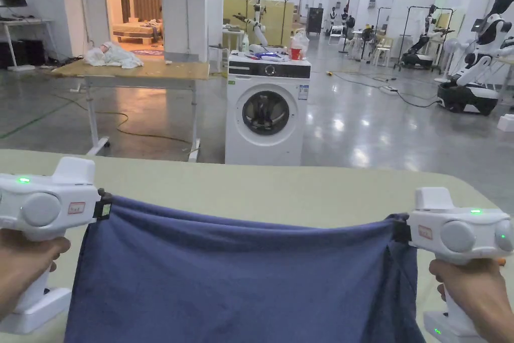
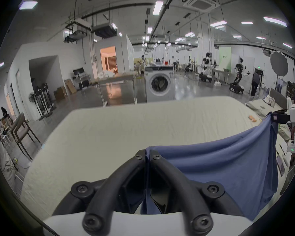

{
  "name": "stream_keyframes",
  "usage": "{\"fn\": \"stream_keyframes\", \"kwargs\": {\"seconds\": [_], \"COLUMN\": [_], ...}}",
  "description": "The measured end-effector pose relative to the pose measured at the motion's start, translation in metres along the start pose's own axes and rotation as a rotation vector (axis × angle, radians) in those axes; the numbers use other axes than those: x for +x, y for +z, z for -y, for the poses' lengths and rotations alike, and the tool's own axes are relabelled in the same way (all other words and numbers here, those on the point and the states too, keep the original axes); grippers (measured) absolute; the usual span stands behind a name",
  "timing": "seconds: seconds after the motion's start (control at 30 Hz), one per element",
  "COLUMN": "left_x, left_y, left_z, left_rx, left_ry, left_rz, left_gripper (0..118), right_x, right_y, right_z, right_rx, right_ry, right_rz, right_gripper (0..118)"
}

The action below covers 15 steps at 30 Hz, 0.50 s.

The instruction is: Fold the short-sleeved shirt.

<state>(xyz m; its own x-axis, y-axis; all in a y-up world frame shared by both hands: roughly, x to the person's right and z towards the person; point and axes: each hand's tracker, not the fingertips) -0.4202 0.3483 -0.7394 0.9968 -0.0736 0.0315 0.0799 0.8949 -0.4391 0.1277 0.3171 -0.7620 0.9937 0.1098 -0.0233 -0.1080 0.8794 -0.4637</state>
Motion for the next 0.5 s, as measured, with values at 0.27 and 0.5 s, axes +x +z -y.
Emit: {"fn": "stream_keyframes", "kwargs": {"seconds": [0.27, 0.5], "left_x": [-0.024, -0.035], "left_y": [0.082, 0.116], "left_z": [-0.087, -0.151], "left_rx": [0.160, 0.250], "left_ry": [-0.003, -0.048], "left_rz": [-0.045, -0.081], "left_gripper": [0, 0], "right_x": [0.000, 0.001], "right_y": [0.098, 0.137], "right_z": [-0.097, -0.173], "right_rx": [0.224, 0.312], "right_ry": [0.033, 0.065], "right_rz": [0.011, 0.036], "right_gripper": [8, 8]}}
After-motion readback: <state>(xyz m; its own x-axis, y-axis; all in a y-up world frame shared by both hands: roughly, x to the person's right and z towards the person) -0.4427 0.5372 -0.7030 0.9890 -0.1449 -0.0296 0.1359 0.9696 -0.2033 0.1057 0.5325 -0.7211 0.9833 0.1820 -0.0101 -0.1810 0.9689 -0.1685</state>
